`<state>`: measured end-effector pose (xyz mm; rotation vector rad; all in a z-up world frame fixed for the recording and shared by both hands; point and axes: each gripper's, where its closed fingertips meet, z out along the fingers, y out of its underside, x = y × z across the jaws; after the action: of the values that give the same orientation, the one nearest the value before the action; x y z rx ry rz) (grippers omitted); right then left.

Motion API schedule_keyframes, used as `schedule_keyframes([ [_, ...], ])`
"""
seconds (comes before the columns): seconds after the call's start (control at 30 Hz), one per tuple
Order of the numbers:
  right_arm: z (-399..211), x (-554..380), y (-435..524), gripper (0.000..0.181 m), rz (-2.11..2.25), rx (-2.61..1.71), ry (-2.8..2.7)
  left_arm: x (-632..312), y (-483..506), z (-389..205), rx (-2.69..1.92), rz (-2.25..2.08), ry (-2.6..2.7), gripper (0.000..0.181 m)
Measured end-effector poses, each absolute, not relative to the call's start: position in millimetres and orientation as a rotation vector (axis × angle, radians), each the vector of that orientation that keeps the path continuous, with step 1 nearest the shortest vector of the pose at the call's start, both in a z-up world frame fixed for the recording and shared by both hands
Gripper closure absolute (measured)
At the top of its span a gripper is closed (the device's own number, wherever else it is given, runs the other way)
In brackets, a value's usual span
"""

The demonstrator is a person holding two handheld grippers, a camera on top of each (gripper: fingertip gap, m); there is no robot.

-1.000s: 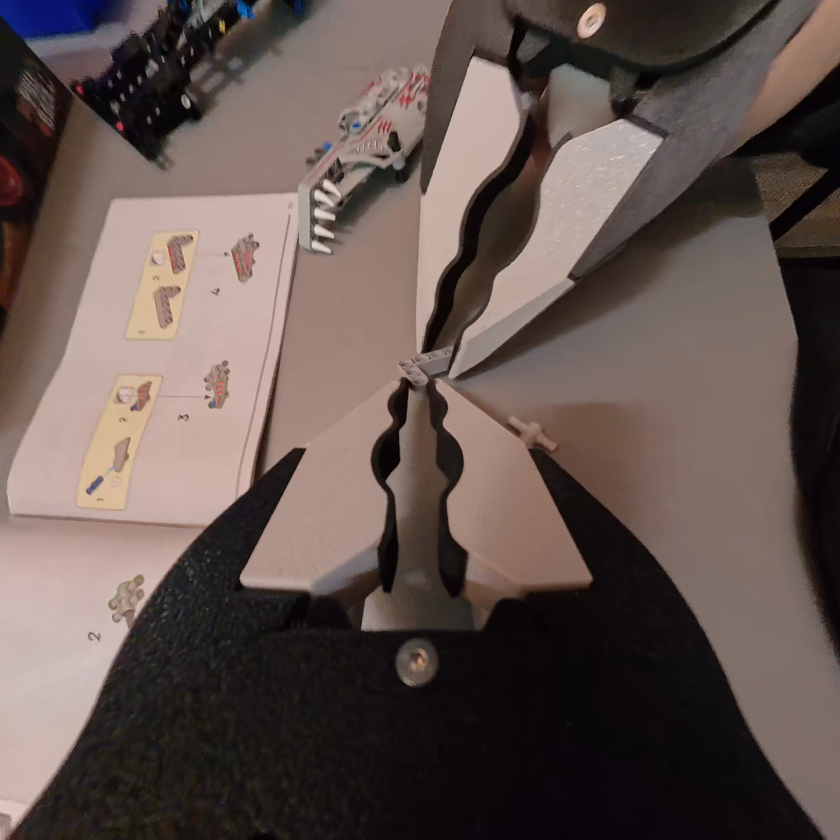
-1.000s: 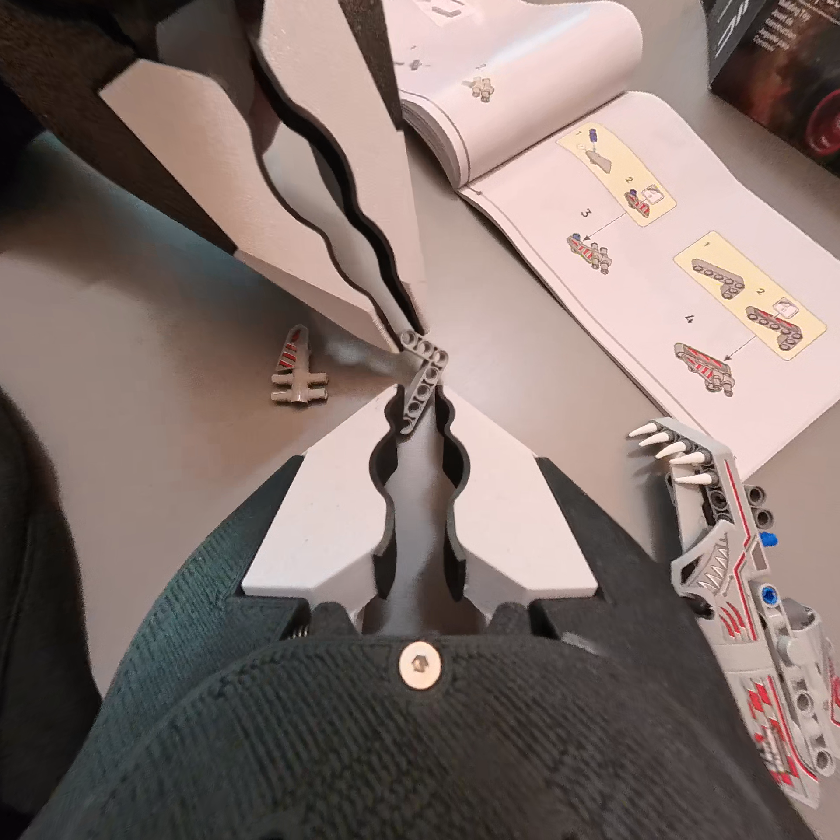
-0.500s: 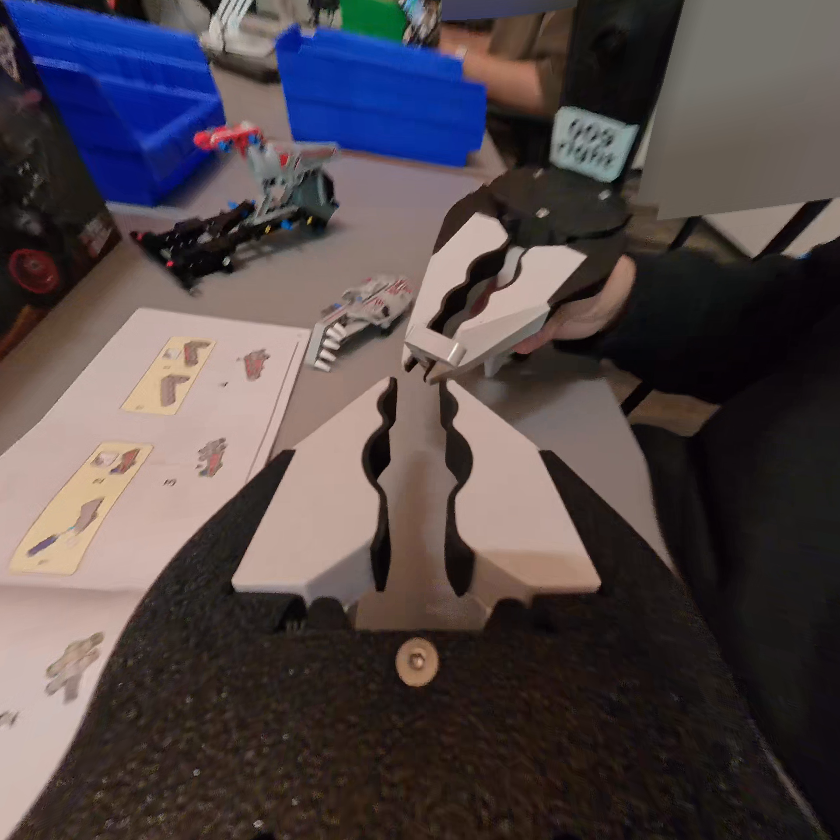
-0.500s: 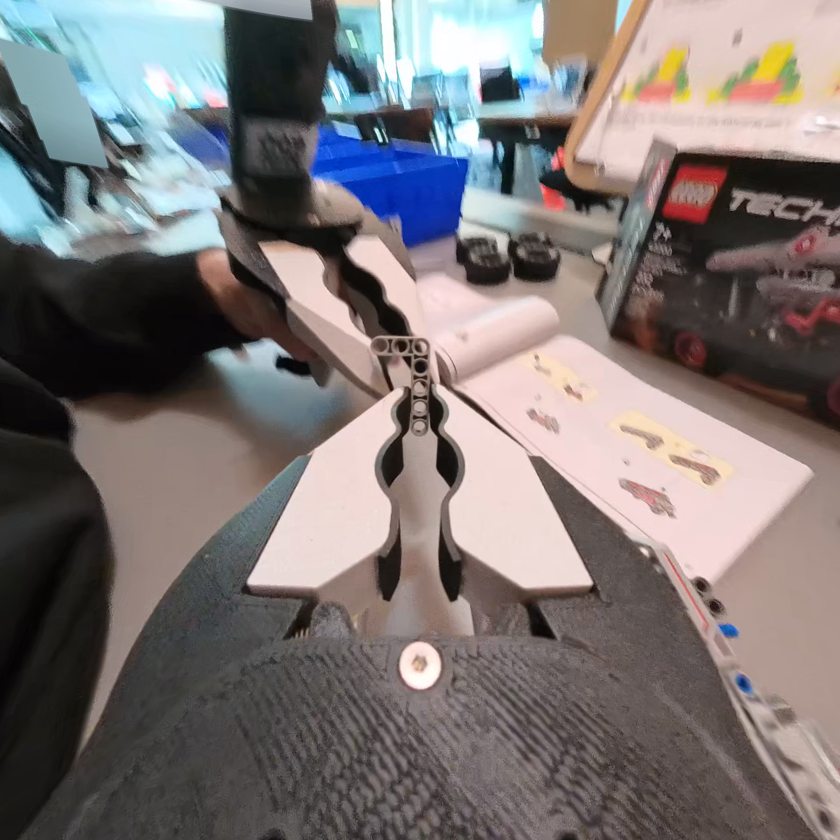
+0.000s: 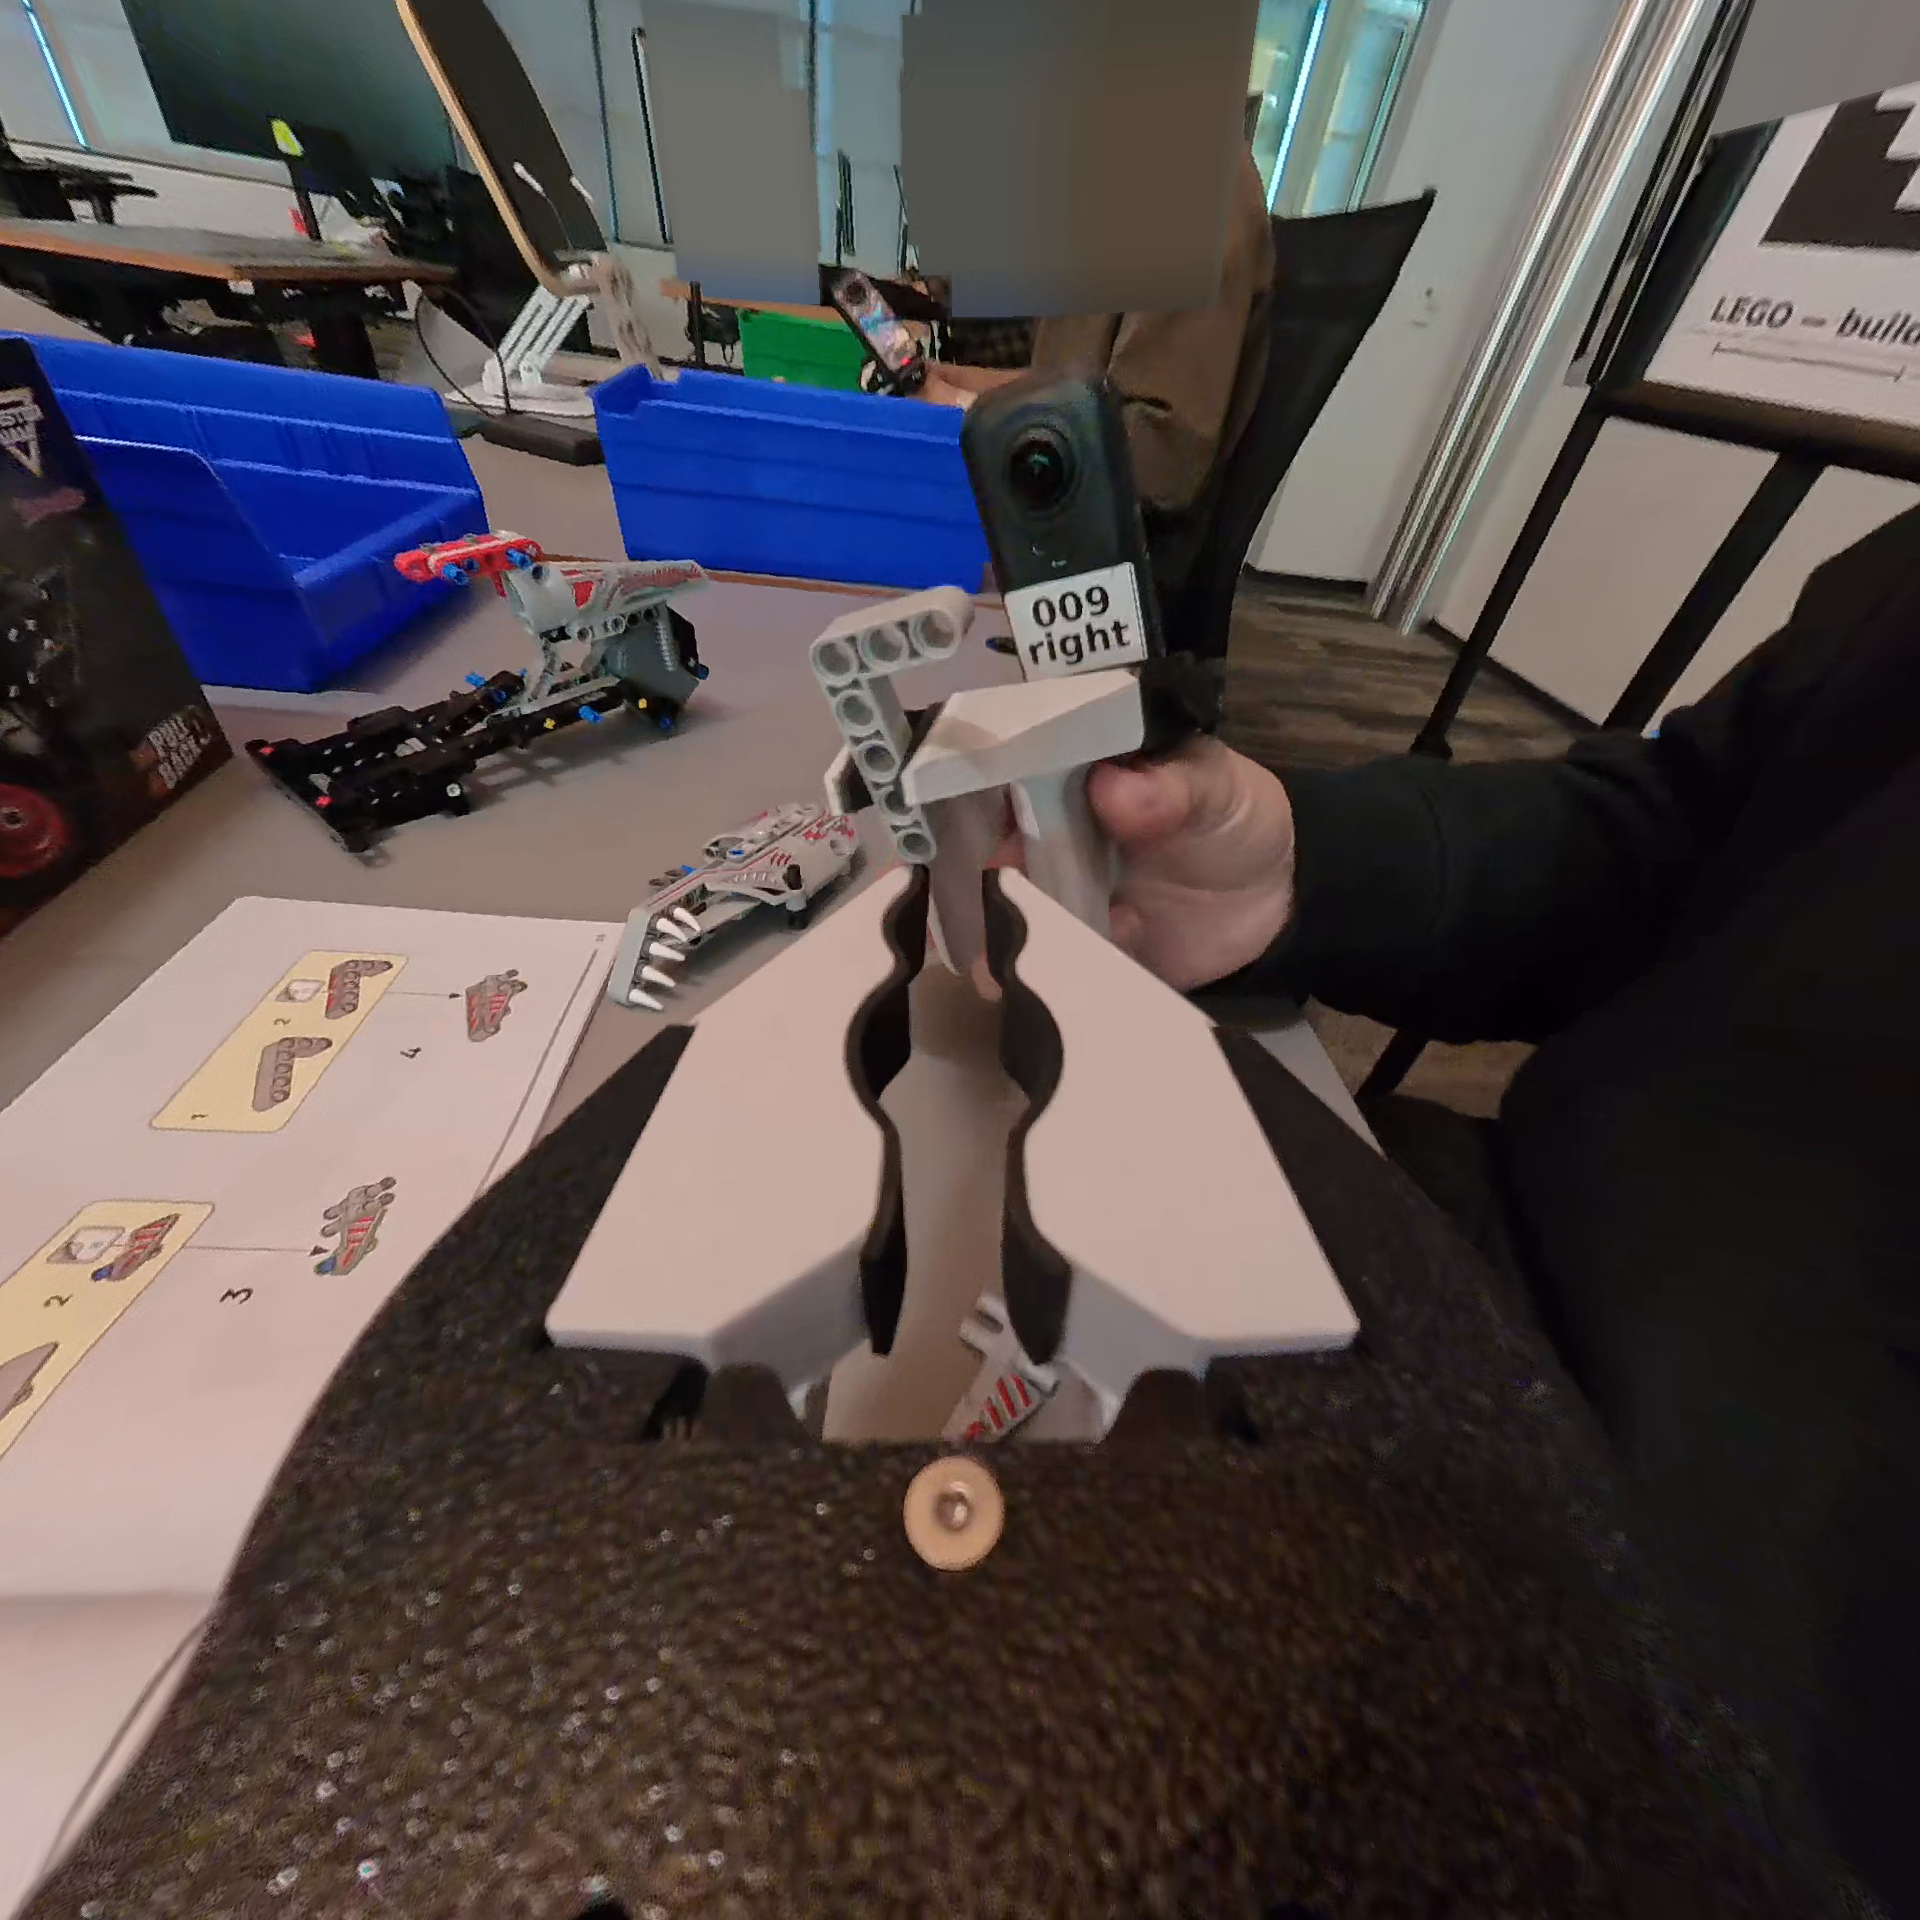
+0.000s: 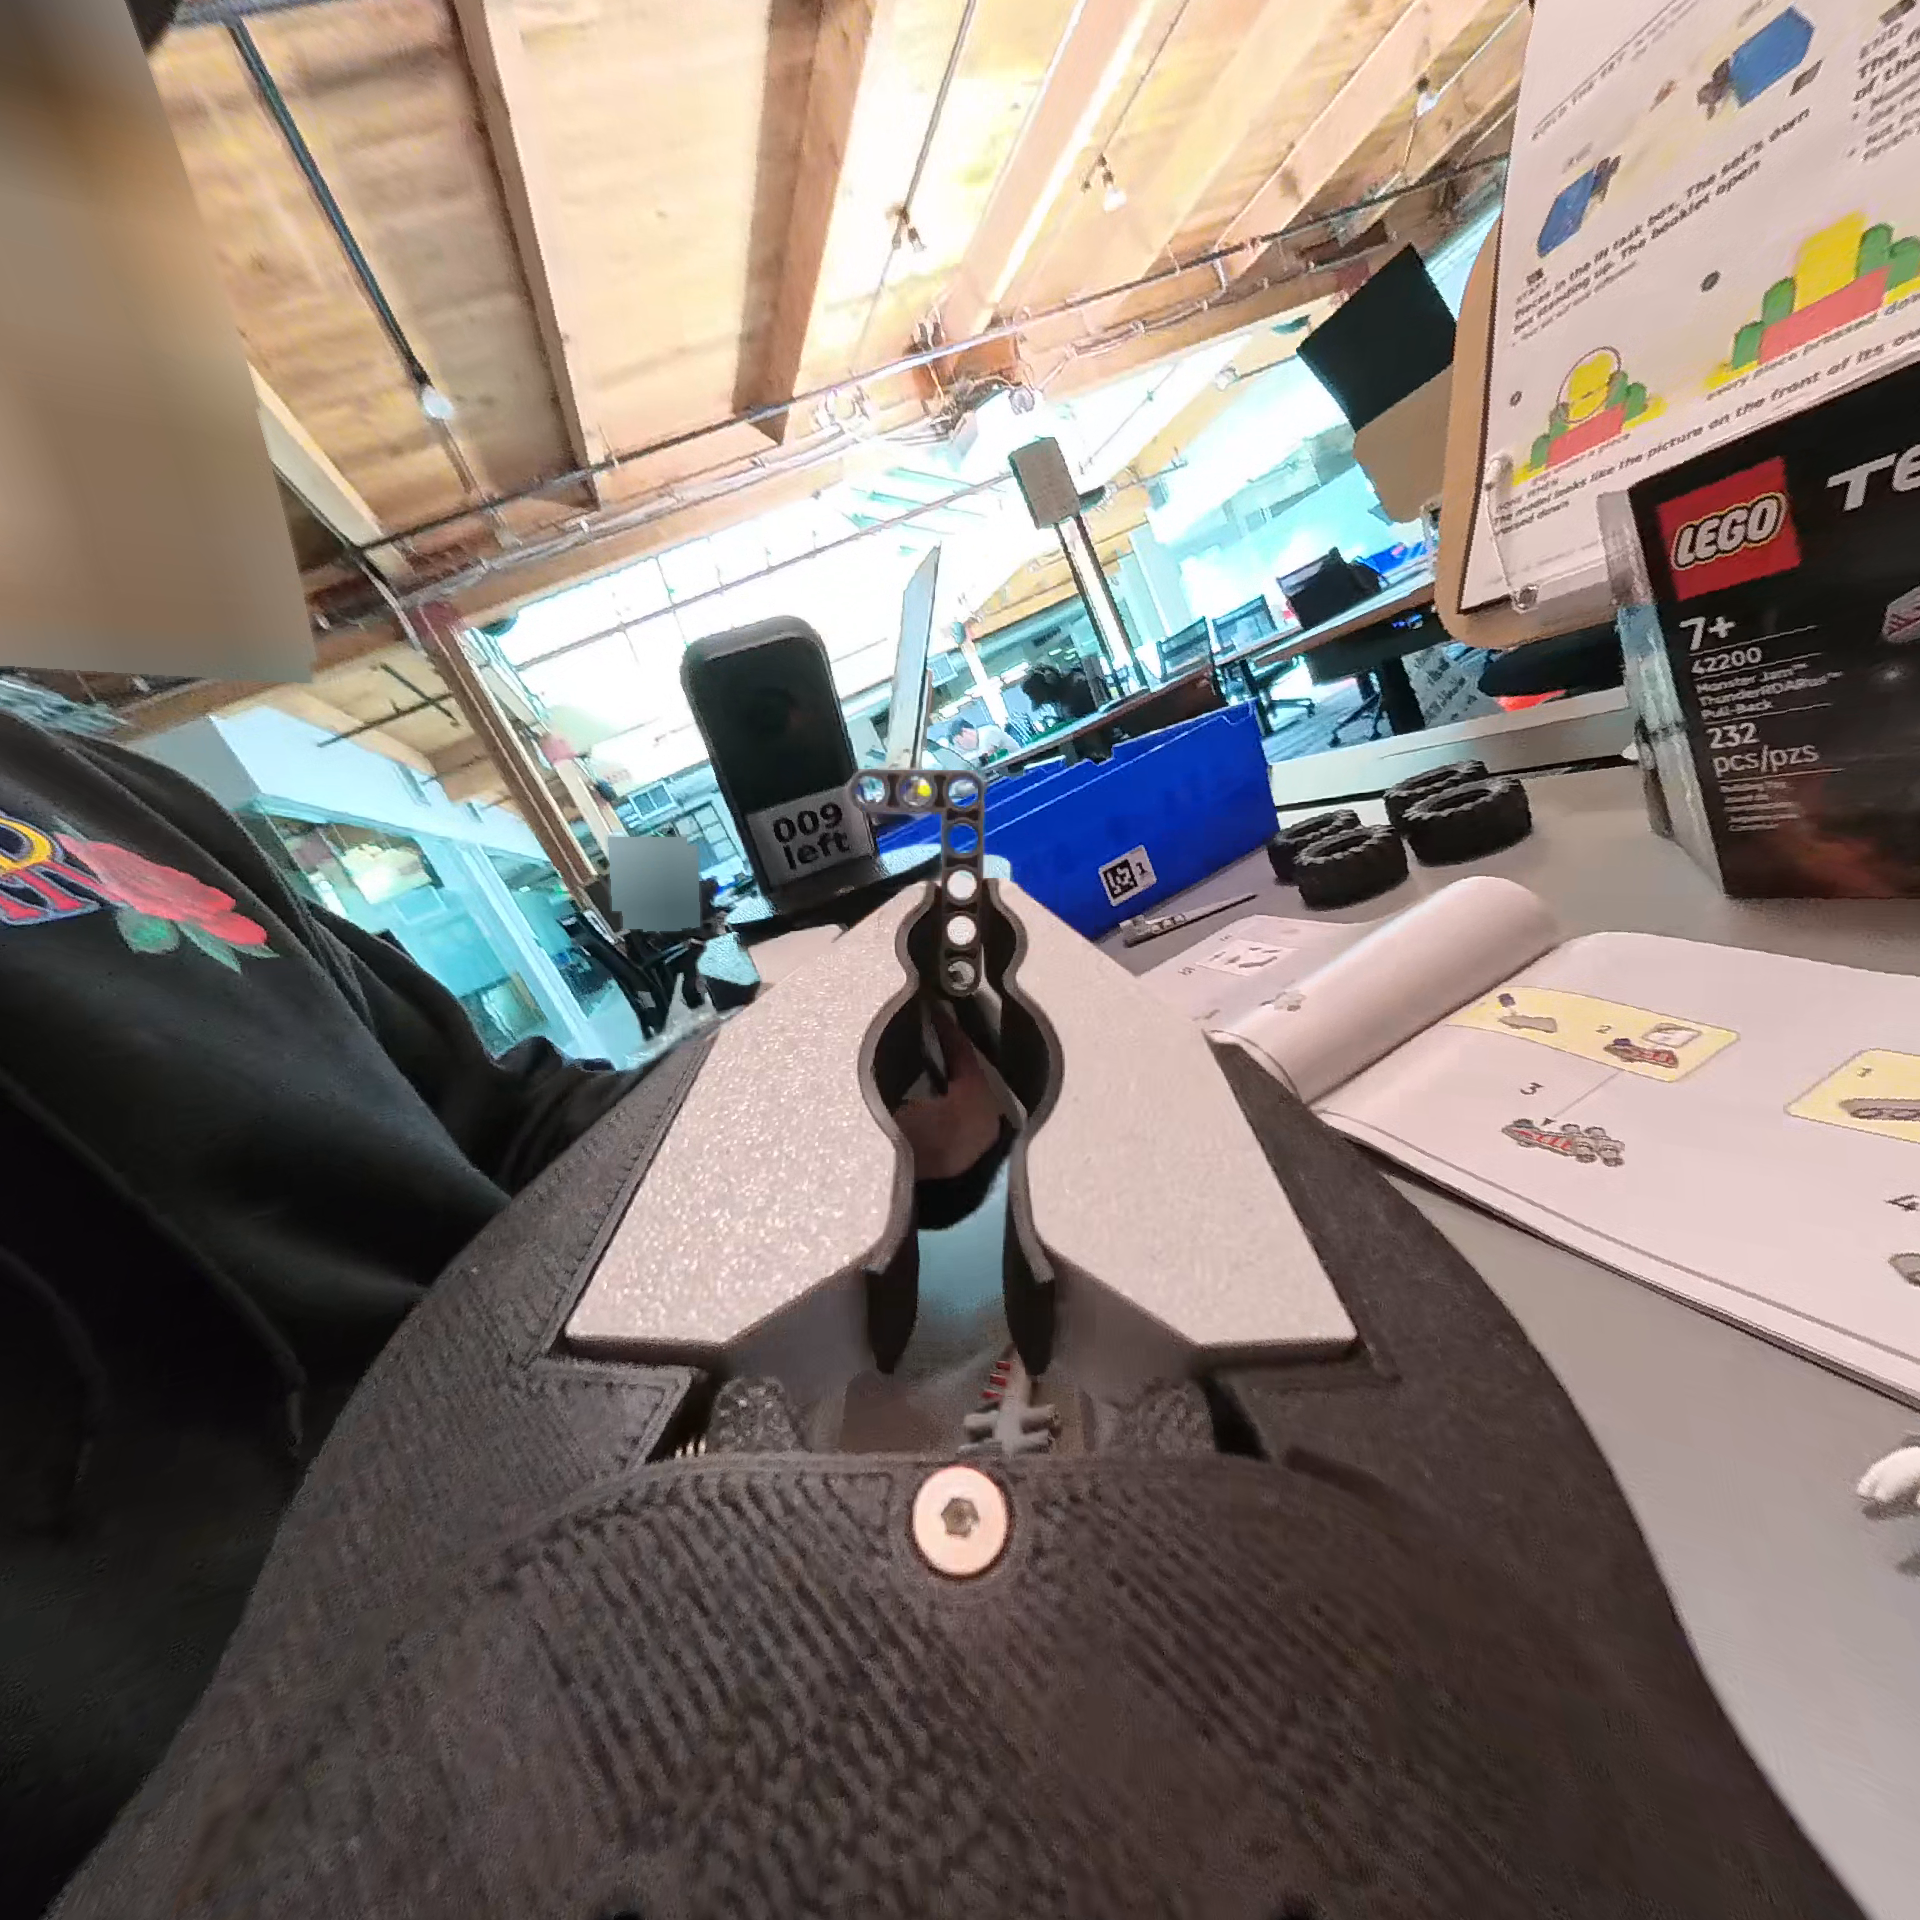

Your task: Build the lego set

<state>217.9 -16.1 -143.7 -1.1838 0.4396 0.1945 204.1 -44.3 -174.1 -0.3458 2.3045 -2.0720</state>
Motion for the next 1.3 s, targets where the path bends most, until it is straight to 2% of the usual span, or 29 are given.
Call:
schedule_keyframes([
  [0.17,-141.6,220.5,-18.3,0.176,0.210,-1.129,0.480,205.4,-45.8,-168.5,-0.540,-2.286,2.251,0.173],
  [0.27,-145.3,222.7,-18.9,0.176,0.186,-1.133,0.509,219.1,-41.3,-166.5,-0.701,-2.307,2.145,0.160],
  [0.53,-148.3,234.1,-19.8,0.176,0.139,-1.024,0.670,225.3,-38.4,-166.3,-0.530,-1.985,2.041,0.172],
  [0.7,-155.2,237.0,-19.8,0.176,0.097,-1.113,0.672,228.3,-37.1,-174.1,-0.535,-1.911,2.090,0.173],
  [1.0,-181.4,237.0,-20.5,0.173,-0.068,-1.490,0.654,236.7,-26.9,-199.8,-0.179,-1.418,2.137,0.173],
  [1.07,-187.5,236.9,-24.0,0.150,-0.136,-1.594,0.599,241.8,-19.5,-205.1,-0.106,-1.300,2.141,0.173],
  [1.3,-217.7,219.6,-25.2,0.135,-0.374,-1.954,0.192,245.8,-3.7,-227.3,0.280,-0.868,2.103,0.173],
])
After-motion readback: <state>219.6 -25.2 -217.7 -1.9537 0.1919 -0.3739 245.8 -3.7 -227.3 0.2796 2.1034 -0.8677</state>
